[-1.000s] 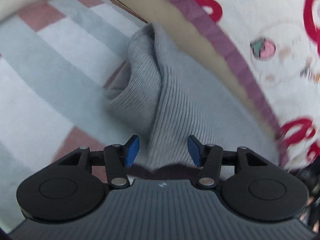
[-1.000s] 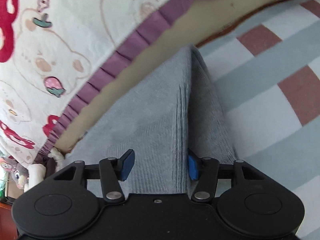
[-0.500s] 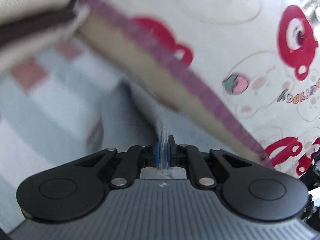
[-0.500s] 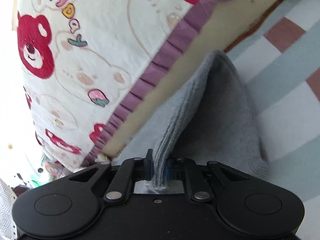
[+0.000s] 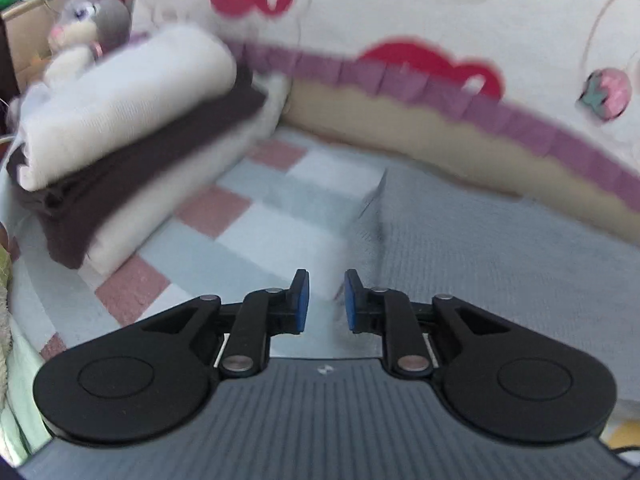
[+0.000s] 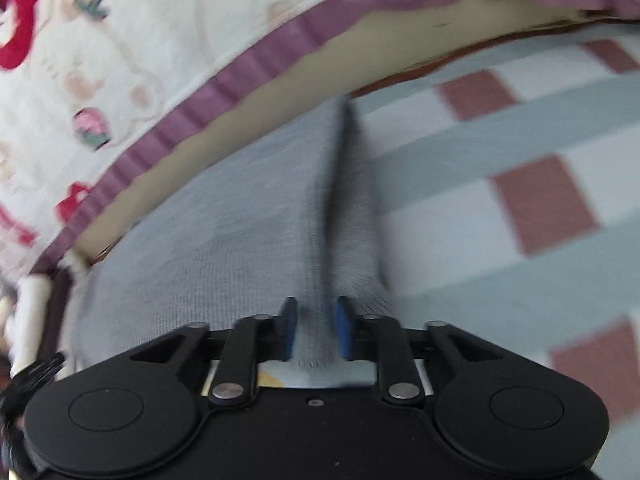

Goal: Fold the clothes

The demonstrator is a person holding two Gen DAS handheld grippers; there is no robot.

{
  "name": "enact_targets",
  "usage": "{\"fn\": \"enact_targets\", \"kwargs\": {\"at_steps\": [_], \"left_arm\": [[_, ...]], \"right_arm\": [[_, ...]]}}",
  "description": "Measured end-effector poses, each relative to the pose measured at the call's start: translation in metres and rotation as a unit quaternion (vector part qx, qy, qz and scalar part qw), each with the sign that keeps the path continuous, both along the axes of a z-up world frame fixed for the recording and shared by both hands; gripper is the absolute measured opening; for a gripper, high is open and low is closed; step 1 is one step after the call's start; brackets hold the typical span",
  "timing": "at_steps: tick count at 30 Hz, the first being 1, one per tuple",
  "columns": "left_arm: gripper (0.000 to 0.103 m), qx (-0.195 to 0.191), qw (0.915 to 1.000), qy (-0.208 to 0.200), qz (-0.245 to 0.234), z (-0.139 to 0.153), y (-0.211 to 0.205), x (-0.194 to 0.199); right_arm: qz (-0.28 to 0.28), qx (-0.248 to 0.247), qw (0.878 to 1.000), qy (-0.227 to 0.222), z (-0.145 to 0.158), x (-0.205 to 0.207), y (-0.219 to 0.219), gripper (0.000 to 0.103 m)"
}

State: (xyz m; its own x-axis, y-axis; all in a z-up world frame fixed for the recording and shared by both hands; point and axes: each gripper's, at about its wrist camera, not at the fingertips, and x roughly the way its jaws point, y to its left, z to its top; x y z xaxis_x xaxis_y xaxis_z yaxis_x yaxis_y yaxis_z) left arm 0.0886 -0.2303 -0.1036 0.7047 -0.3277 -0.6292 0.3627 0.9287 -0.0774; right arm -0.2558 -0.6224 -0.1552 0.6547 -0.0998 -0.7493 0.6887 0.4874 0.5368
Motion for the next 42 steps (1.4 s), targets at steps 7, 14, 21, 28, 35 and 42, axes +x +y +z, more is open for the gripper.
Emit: {"fn": "enact_targets", "kwargs": {"at_steps": [7,14,21,28,35,42], "left_arm": [[0.034,-0.058,0.976,-0.005,-0.21,0.006,-0.058,-0.047],[0.034,-0.039,0.9518,0.05,-0.3,-0.034,-0.116,-0.065],[0.034,-0.057,0.9534,0.082,-0.285,-0.059,-0.116,-0.066],[0.034,-0.081,0.9556,0.098,-0.266,-0.068,-0.112,-0.064],[0.037,-0.077,0.9569,0.116,-0.255,-0.06,-0.116,-0.056],[0.04,-0.09,0.9551,0.142,-0.244,-0.048,-0.107,-0.046]], "right_arm": [[-0.074,0.169,0.968,-0.167,-0.036,-0.048,0.011,0.061],[-0.087,0.155,0.975,-0.13,-0.069,-0.032,0.003,0.062],[-0.075,0.125,0.974,-0.172,-0.087,-0.011,-0.014,0.068],[-0.05,0.08,0.977,-0.19,-0.086,0.013,-0.024,0.061],[-0.016,0.049,0.954,-0.295,-0.034,0.013,-0.021,0.036],[0.136,-0.037,0.943,-0.302,0.082,0.108,0.027,0.033]]}}
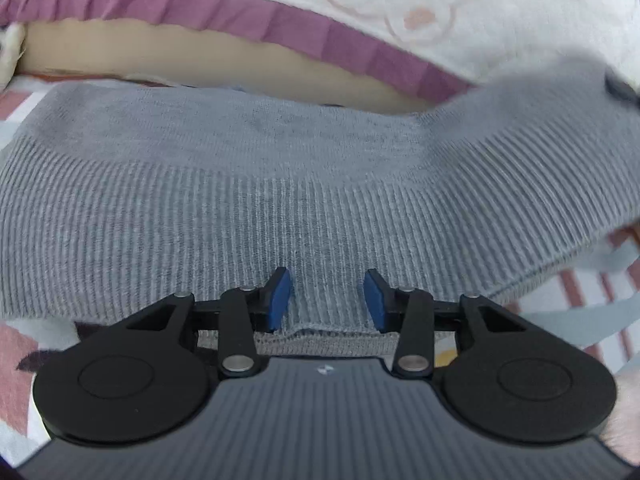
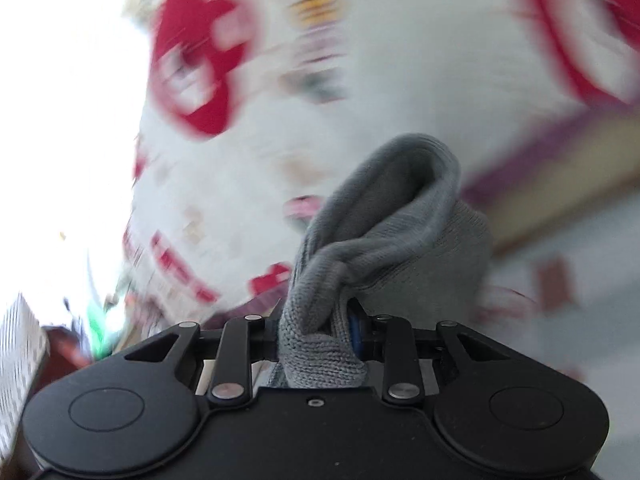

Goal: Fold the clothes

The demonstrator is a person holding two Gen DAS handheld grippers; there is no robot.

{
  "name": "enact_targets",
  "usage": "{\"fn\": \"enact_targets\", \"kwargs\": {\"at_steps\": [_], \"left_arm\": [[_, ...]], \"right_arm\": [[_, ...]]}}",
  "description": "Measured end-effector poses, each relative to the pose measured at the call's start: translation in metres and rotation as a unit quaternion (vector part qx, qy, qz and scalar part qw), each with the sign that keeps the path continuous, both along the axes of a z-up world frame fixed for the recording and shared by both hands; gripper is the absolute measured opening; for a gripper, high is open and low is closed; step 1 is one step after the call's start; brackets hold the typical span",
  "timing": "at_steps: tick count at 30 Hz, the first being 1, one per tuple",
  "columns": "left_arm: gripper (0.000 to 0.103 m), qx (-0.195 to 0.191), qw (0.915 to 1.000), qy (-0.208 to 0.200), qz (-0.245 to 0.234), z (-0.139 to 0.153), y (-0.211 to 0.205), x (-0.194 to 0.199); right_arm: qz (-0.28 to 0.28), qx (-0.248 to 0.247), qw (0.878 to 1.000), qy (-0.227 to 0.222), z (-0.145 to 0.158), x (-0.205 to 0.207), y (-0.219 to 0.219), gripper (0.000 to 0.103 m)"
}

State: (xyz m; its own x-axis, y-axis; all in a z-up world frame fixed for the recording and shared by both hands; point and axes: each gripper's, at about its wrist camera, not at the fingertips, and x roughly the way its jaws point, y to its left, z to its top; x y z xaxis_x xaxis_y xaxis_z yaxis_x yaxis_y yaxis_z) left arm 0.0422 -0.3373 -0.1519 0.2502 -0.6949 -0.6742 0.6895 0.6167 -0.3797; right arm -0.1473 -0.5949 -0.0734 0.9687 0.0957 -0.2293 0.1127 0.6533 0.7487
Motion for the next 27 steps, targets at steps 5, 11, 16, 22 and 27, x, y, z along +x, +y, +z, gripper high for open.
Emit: {"fn": "enact_targets", "kwargs": {"at_steps": [5,11,16,22,27], "left_arm": [[0.041,-0.072,0.9931,-0.011,0.092,0.022,0.06,0.029],[0.037,-0.093,0.9819,0.061,0.153,-0.015,0.123,0.09],[0.031,-0.109,0.9769,0.093,0.159,-0.035,0.131,0.094],[0.032,-0.106,0.9811,0.076,0.143,-0.033,0.133,0.091],[0.033,-0.123,0.984,0.046,0.12,-0.021,0.143,0.073]], "right_arm": [[0.099,-0.062,0.993,-0.006,0.054,0.097,0.057,0.03],[0.155,-0.119,0.971,0.136,-0.002,0.215,0.146,0.026],[0.157,-0.106,0.956,0.222,-0.08,0.247,0.187,0.024],[0.119,-0.108,0.971,0.178,-0.025,0.215,0.168,0.047],[0.004,-0.166,0.964,0.205,0.02,0.156,0.166,0.053]]}}
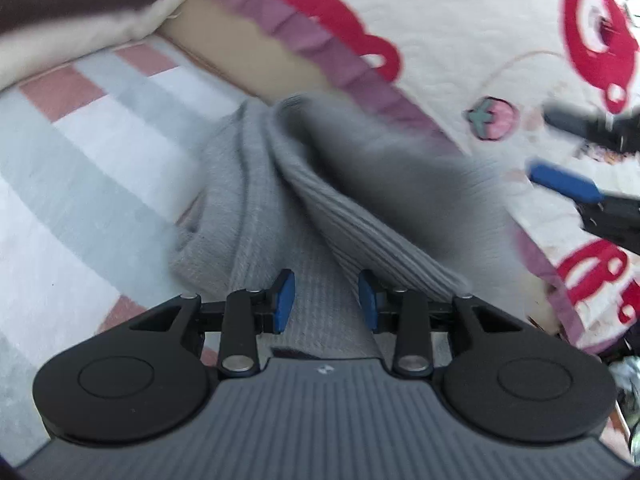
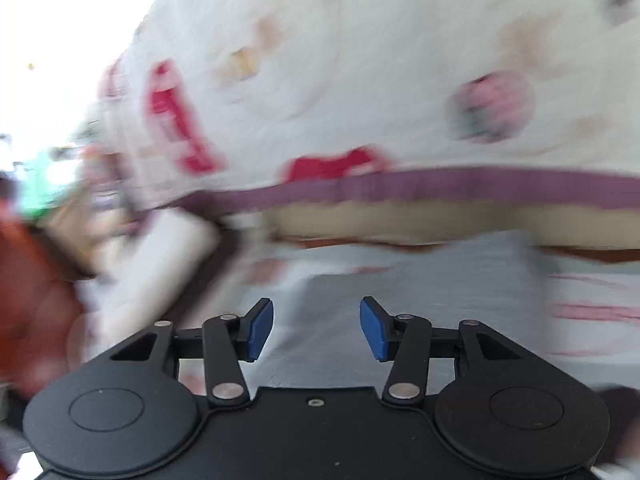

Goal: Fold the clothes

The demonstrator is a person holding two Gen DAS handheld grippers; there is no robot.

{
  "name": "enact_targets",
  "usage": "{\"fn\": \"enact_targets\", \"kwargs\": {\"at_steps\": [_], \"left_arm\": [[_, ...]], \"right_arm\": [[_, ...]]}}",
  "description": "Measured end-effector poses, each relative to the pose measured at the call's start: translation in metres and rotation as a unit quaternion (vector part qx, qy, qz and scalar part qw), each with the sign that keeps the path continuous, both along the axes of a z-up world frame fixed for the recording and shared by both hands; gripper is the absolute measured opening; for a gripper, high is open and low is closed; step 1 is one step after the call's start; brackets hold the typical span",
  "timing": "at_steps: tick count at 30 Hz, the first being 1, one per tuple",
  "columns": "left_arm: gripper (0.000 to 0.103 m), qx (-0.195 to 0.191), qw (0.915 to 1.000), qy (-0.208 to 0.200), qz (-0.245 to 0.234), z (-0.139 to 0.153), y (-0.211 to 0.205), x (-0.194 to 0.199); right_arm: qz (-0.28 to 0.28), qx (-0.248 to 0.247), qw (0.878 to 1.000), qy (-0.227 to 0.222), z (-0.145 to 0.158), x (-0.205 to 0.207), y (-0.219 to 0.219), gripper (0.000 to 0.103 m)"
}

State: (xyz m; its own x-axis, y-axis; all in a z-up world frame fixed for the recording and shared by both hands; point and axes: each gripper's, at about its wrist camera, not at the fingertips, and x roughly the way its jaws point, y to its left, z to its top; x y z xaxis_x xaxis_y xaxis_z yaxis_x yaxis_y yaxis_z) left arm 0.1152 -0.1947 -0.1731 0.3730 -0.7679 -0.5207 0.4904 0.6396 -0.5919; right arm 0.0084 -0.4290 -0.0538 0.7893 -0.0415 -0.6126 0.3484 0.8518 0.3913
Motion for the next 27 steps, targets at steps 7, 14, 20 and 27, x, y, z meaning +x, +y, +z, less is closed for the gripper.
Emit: {"fn": "enact_targets", "kwargs": {"at_steps": [7,14,20,27], "left_arm": [[0.036,-0.048,0.9985,0.022,0.014,0.012,0.02,-0.015],[0.042,-0.066,0.9971,0.021,0.03,0.033,0.033,-0.029],[0.042,-0.072,0.9965,0.01,0.041,0.05,0.039,-0.039],[0.048,-0.038,0.9984,-0.005,0.04,0.065,0.044,-0.05]], "right_arm": [[-0.139,0.092,0.985,0.042,-0.019,-0.061,-0.027,0.055],[-0.096,0.382,0.916,-0.081,-0.039,-0.056,-0.031,0.064],[-0.053,0.621,0.775,-0.107,-0.081,-0.073,0.015,0.064],[-0.051,0.476,0.874,-0.079,-0.063,-0.078,0.039,0.062]]}}
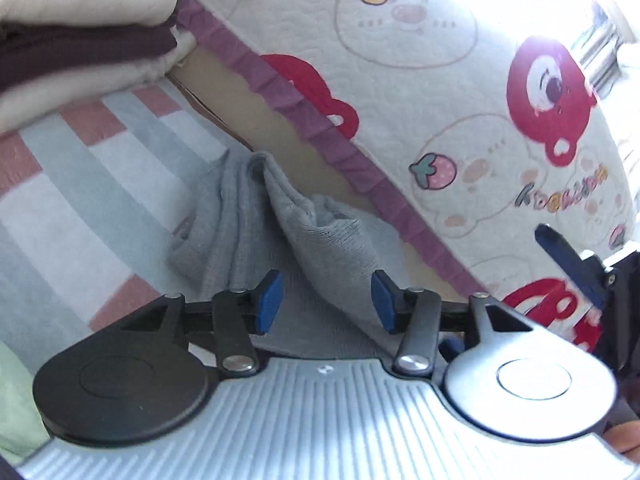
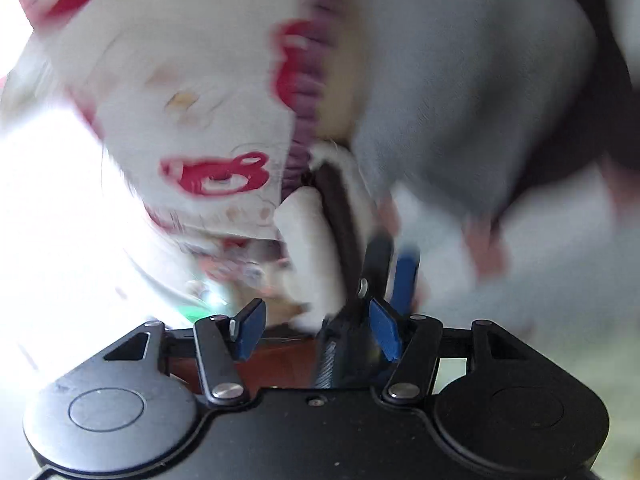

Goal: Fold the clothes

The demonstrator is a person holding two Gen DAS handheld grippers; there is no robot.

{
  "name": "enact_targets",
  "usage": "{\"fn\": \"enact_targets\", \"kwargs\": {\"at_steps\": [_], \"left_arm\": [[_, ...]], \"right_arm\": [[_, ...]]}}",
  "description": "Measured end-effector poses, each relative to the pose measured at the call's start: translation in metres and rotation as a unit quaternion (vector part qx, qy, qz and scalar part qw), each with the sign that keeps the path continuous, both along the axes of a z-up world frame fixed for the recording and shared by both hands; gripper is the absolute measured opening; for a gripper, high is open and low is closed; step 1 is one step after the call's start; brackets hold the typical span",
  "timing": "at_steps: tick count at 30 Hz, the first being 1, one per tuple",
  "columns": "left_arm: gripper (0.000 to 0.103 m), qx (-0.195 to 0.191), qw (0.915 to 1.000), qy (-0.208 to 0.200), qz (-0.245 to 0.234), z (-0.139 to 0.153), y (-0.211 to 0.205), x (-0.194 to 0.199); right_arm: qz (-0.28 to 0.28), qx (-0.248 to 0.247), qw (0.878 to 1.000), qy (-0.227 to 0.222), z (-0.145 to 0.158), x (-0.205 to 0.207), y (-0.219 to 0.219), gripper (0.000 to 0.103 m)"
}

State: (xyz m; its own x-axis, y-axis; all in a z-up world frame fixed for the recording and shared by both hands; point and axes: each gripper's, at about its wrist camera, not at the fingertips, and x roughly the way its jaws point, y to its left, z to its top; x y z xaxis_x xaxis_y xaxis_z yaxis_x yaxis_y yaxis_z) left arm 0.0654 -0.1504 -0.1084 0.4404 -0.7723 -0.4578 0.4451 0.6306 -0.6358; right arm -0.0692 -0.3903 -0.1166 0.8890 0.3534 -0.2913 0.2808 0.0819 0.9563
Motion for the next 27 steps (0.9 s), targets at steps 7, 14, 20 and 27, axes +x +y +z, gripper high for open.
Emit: {"fn": "enact_targets", "kwargs": {"at_steps": [7,14,20,27], "left_arm": [[0.051,0.02,0.9993,0.03,0.012,-0.024,0.004,0.005],[0.052,0.039,0.9985,0.029,0.025,-0.046,-0.008,0.003],[0.056,0.077,0.996,0.028,0.037,-0.063,-0.02,0.014],[0.006,0.132,0.9906,0.005,0.037,-0.065,-0.04,0.02]], "right_arm": [[-0.007,-0.435,0.891,0.127,0.035,0.021,0.0,0.042],[0.126,-0.661,0.74,-0.024,0.052,0.082,0.051,0.042],[0.158,-0.763,0.626,0.003,0.018,0.088,0.074,0.066],[0.192,-0.796,0.572,0.039,0.003,0.094,0.081,0.066]]}}
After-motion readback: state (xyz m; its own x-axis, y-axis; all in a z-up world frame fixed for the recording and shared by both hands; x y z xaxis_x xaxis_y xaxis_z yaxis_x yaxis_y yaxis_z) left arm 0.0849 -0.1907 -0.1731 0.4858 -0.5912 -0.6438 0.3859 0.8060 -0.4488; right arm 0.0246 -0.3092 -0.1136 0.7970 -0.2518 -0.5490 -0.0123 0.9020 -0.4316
